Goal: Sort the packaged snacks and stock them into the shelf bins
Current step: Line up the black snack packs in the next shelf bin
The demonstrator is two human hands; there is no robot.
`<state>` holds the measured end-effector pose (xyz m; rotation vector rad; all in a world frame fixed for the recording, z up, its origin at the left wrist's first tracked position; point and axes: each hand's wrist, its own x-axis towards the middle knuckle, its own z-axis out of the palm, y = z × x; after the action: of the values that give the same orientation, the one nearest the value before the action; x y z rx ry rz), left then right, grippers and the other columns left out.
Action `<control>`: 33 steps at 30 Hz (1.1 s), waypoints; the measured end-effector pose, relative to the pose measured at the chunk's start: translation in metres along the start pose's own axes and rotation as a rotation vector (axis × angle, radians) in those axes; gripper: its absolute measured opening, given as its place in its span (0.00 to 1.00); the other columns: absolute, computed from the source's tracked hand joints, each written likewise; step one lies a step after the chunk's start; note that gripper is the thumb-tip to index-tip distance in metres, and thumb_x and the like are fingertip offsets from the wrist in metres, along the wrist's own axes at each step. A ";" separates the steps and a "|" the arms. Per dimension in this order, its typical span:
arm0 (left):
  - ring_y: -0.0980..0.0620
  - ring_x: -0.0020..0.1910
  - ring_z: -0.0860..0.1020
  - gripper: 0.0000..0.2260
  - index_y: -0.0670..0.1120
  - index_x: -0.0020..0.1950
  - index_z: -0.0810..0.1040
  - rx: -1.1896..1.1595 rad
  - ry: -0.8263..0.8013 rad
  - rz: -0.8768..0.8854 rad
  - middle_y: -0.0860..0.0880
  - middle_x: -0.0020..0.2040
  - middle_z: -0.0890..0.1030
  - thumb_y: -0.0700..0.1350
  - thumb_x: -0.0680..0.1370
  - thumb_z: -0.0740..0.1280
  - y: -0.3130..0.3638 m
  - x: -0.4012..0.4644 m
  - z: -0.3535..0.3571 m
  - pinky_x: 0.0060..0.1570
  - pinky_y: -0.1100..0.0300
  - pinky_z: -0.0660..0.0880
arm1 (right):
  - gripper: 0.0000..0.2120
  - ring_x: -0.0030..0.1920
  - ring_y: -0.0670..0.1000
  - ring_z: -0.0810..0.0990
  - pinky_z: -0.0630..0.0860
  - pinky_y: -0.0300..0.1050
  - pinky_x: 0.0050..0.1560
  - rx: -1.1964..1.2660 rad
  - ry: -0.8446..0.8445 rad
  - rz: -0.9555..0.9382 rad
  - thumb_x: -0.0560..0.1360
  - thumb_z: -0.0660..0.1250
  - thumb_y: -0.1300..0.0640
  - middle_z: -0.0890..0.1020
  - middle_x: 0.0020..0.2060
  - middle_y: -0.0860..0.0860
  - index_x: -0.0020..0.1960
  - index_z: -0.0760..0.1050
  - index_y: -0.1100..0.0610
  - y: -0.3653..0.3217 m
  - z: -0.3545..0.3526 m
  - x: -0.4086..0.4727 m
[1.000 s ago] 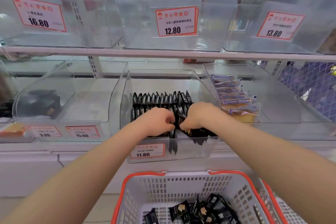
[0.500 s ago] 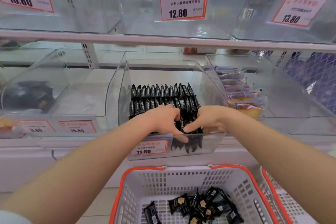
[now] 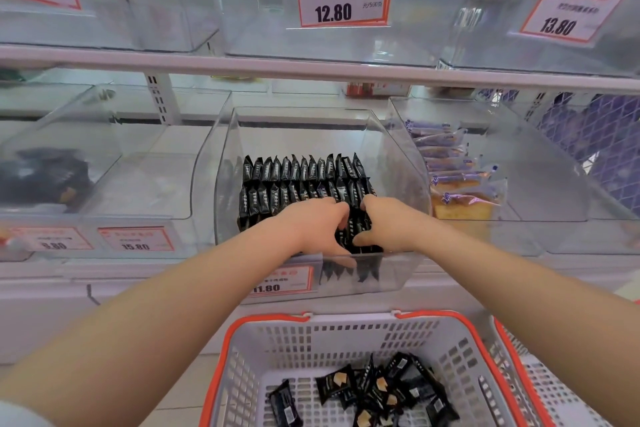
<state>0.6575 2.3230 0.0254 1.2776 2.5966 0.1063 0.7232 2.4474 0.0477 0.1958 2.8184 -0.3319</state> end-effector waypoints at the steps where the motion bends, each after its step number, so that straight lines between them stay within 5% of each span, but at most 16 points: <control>1: 0.50 0.46 0.71 0.27 0.46 0.56 0.70 0.035 0.015 -0.014 0.49 0.51 0.73 0.63 0.68 0.69 0.002 0.002 0.001 0.46 0.54 0.73 | 0.27 0.55 0.59 0.76 0.74 0.50 0.52 -0.004 -0.009 -0.018 0.72 0.70 0.51 0.77 0.57 0.61 0.63 0.68 0.67 0.001 -0.002 -0.001; 7: 0.47 0.47 0.74 0.24 0.46 0.57 0.70 0.113 0.060 -0.087 0.48 0.52 0.76 0.62 0.70 0.67 0.006 0.008 0.002 0.42 0.54 0.73 | 0.28 0.49 0.55 0.81 0.77 0.49 0.52 -0.202 -0.280 -0.068 0.68 0.75 0.53 0.79 0.49 0.52 0.60 0.65 0.59 0.003 -0.016 -0.004; 14: 0.52 0.48 0.72 0.19 0.46 0.61 0.73 -0.126 -0.068 0.002 0.48 0.56 0.77 0.57 0.78 0.61 -0.010 -0.009 -0.008 0.47 0.60 0.67 | 0.18 0.52 0.58 0.76 0.74 0.48 0.47 -0.296 -0.020 -0.061 0.72 0.68 0.64 0.75 0.54 0.57 0.60 0.67 0.61 0.003 -0.001 0.006; 19: 0.49 0.56 0.75 0.18 0.46 0.62 0.75 -0.099 -0.080 0.012 0.48 0.59 0.77 0.55 0.80 0.57 -0.003 -0.028 -0.018 0.56 0.57 0.70 | 0.16 0.54 0.56 0.77 0.73 0.47 0.50 -0.285 -0.060 -0.076 0.73 0.68 0.61 0.78 0.55 0.57 0.60 0.71 0.62 0.002 -0.009 0.002; 23: 0.50 0.53 0.74 0.14 0.47 0.57 0.76 0.049 0.174 0.079 0.50 0.53 0.76 0.53 0.80 0.58 0.018 -0.053 -0.033 0.53 0.53 0.73 | 0.14 0.46 0.49 0.75 0.69 0.40 0.47 -0.073 0.121 -0.166 0.76 0.66 0.57 0.79 0.53 0.51 0.60 0.73 0.56 0.006 -0.032 -0.027; 27: 0.50 0.46 0.73 0.08 0.46 0.49 0.75 0.061 0.503 0.283 0.53 0.42 0.72 0.49 0.78 0.59 0.052 -0.086 -0.029 0.41 0.55 0.73 | 0.04 0.37 0.34 0.75 0.67 0.26 0.38 0.168 0.352 -0.362 0.75 0.66 0.58 0.76 0.35 0.40 0.50 0.77 0.53 0.026 -0.018 -0.084; 29: 0.51 0.41 0.73 0.08 0.47 0.47 0.74 0.062 0.452 0.342 0.52 0.40 0.74 0.48 0.77 0.59 0.069 -0.096 -0.012 0.35 0.58 0.70 | 0.03 0.37 0.29 0.73 0.66 0.23 0.37 0.243 0.358 -0.361 0.75 0.67 0.60 0.74 0.31 0.37 0.46 0.78 0.53 0.042 0.004 -0.104; 33: 0.49 0.43 0.76 0.10 0.47 0.52 0.74 0.096 0.054 0.239 0.49 0.44 0.78 0.49 0.79 0.56 0.091 -0.089 0.045 0.37 0.59 0.70 | 0.04 0.34 0.35 0.73 0.65 0.27 0.37 0.284 0.172 -0.185 0.77 0.64 0.58 0.76 0.34 0.39 0.44 0.75 0.51 0.080 0.066 -0.110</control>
<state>0.7913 2.3064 0.0141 1.6373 2.5095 0.0602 0.8586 2.4970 0.0034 0.0223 2.9539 -0.7939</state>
